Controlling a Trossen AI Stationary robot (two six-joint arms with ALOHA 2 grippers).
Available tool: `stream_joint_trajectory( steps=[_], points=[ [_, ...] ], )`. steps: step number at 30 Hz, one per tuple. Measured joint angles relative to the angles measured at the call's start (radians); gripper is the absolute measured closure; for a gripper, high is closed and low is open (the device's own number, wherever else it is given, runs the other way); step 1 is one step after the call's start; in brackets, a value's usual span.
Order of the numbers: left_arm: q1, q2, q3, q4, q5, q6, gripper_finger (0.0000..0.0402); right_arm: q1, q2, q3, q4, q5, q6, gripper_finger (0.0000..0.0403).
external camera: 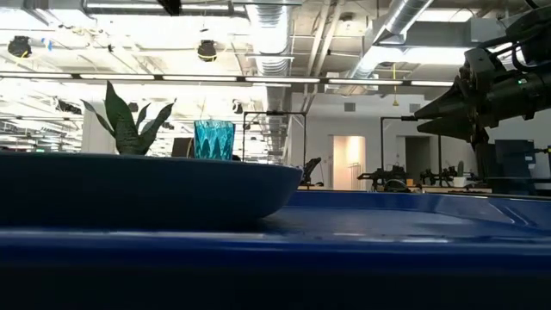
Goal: Pick and place plate/cup/fork/spoon on tray
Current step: Put the blue cup on the blue serving tray to the top left of the blue plate
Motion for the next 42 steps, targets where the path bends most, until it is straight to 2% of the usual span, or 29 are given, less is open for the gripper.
stream_joint_trajectory(
  steps=[3,9,12,14,16,18,25,37,42],
  points=[
    [0.144,-0.049,-0.040,0.002,-0.008,0.133,0.0239,0.000,0.000,0.000,0.000,0.000,0.000,0.0221],
    [0.459,-0.155,-0.063,0.200,0.114,0.580,0.0239,0.000,0.000,0.000,0.000,0.000,0.000,0.0221],
    [0.629,-0.187,-0.063,0.293,0.236,0.748,0.0239,0.000,0.000,0.000,0.000,0.000,0.000,0.0221],
    [0.725,-0.187,-0.063,0.310,0.356,0.849,0.0239,0.000,0.000,0.000,0.000,0.000,0.000,0.0221],
    [0.800,-0.173,-0.063,0.312,0.461,0.931,0.0239,0.000,0.000,0.000,0.000,0.000,-0.001,0.0221],
    [0.852,-0.147,-0.063,0.314,0.521,0.995,0.0239,0.000,0.000,0.000,0.000,0.000,-0.001,0.0221],
    [0.926,-0.052,-0.063,0.329,0.535,1.157,0.0239,0.000,0.000,0.000,0.000,0.000,-0.001,0.0221],
    [0.966,0.026,-0.066,0.335,0.561,1.187,0.0239,0.000,0.000,0.000,-0.001,-0.001,-0.003,0.0221],
    [0.966,0.024,-0.142,0.356,0.567,1.168,0.0239,0.000,0.000,0.000,-0.001,-0.001,-0.003,0.0221]
  ],
)
